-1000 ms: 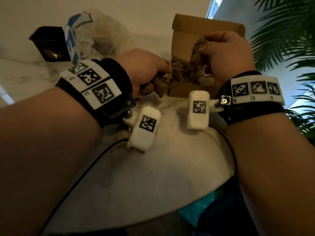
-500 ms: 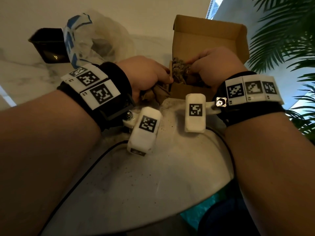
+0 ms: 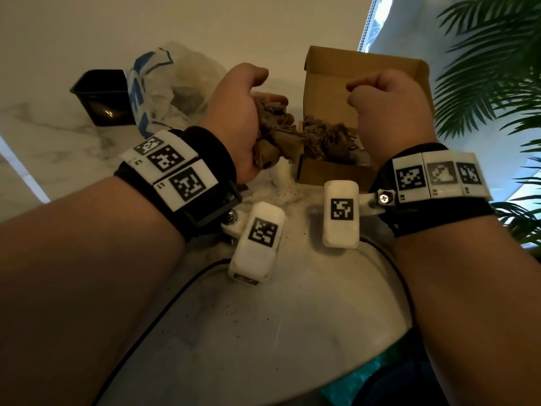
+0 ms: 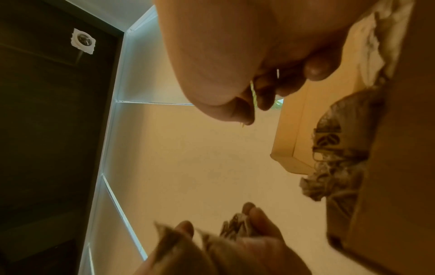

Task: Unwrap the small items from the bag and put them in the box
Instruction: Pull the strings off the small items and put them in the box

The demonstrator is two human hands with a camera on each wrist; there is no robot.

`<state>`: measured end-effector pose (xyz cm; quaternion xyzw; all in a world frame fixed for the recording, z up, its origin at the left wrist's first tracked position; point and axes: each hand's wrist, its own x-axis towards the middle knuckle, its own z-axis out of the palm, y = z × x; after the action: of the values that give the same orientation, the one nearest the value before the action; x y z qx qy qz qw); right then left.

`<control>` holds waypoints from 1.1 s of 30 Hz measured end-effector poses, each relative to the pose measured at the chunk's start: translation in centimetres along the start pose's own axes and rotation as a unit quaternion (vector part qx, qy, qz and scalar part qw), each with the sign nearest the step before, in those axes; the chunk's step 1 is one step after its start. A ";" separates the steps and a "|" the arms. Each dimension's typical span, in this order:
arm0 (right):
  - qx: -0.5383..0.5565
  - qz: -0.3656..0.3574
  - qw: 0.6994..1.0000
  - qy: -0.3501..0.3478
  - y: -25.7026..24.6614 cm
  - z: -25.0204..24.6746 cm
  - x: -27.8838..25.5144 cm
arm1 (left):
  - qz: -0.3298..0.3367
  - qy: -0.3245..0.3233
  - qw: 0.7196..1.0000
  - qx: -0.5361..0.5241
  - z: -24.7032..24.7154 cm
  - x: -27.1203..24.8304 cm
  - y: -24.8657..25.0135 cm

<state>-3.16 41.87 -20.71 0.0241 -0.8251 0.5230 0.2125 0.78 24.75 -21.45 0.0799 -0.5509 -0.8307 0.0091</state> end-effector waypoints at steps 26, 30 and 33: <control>0.146 -0.067 0.945 -0.283 -1.3 2.4 -2.9 | 0.046 0.070 0.994 -0.066 0.1 0.9 0.9; 0.213 -0.030 0.936 -0.278 -1.1 2.6 -2.6 | 0.036 0.078 0.995 -0.041 0.1 1.0 0.8; 0.243 -0.010 0.932 -0.269 -1.1 2.7 -2.6 | 0.024 0.084 0.996 -0.006 0.1 0.9 0.8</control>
<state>-1.39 38.52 -21.72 0.2227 -0.6985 0.6797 -0.0242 -0.18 24.46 -20.81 0.1362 -0.5446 -0.8241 0.0760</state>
